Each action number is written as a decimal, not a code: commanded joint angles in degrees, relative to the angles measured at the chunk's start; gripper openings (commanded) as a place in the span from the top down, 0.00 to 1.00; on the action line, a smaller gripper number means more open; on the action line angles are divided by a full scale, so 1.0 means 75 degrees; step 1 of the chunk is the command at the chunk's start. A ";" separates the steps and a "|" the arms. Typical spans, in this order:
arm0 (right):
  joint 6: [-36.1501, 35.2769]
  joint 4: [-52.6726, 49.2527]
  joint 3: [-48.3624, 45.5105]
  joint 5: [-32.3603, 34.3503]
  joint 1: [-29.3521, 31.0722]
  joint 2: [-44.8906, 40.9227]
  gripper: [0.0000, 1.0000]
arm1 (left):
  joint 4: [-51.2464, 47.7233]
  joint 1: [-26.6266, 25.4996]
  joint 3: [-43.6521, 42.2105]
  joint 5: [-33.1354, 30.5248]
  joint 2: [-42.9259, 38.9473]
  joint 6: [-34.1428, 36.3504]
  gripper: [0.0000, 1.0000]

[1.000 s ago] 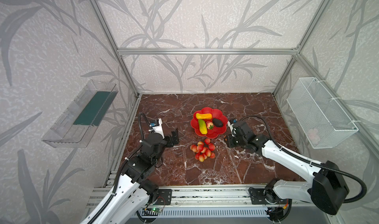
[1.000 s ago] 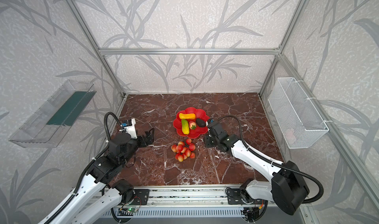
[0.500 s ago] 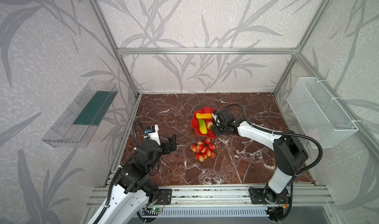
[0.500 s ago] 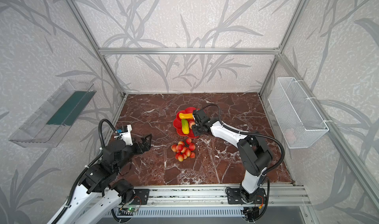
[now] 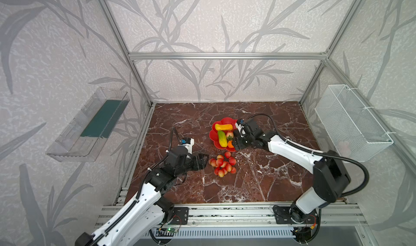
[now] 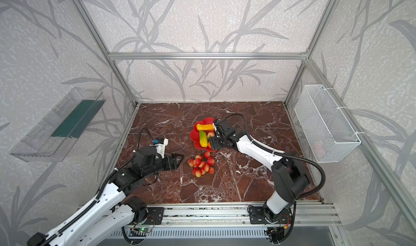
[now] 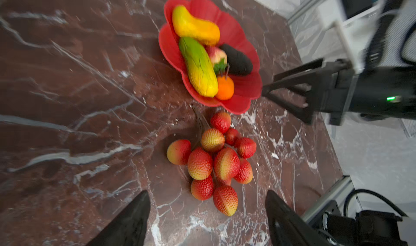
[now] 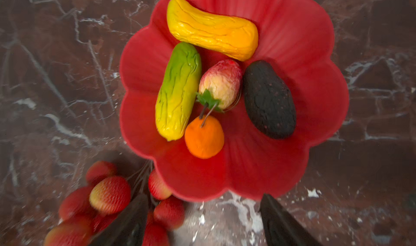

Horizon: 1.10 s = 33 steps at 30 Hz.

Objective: Place and organize the fake fruits in the fruit bowl
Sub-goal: 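Grasp the orange with the right gripper and place it in the bowl, then move both grippers to the lychee bunch and grasp its stem with the right gripper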

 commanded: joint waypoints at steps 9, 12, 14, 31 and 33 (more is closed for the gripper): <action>0.1592 0.0852 -0.2642 -0.0840 0.0141 -0.2262 0.18 | 0.1751 -0.1406 0.0352 -0.0264 0.2106 -0.0214 0.21; 0.1749 0.1014 -0.2929 -0.0930 0.0142 -0.2244 0.18 | 0.1862 -0.1502 0.0409 -0.0300 0.2531 -0.0226 0.25; 0.1806 0.1170 -0.3069 -0.1008 0.0165 -0.2177 0.18 | 0.1734 -0.1517 0.0433 -0.0321 0.2723 -0.0227 0.28; 0.1944 0.1836 -0.2409 -0.0932 0.1049 -0.0918 0.20 | 0.1407 -0.1531 -0.1196 -0.0496 0.2351 -0.0938 0.38; 0.1786 0.1614 -0.2150 -0.0661 0.1341 -0.0815 0.21 | 0.1455 -0.1533 -0.1250 -0.0492 0.2322 -0.0973 0.39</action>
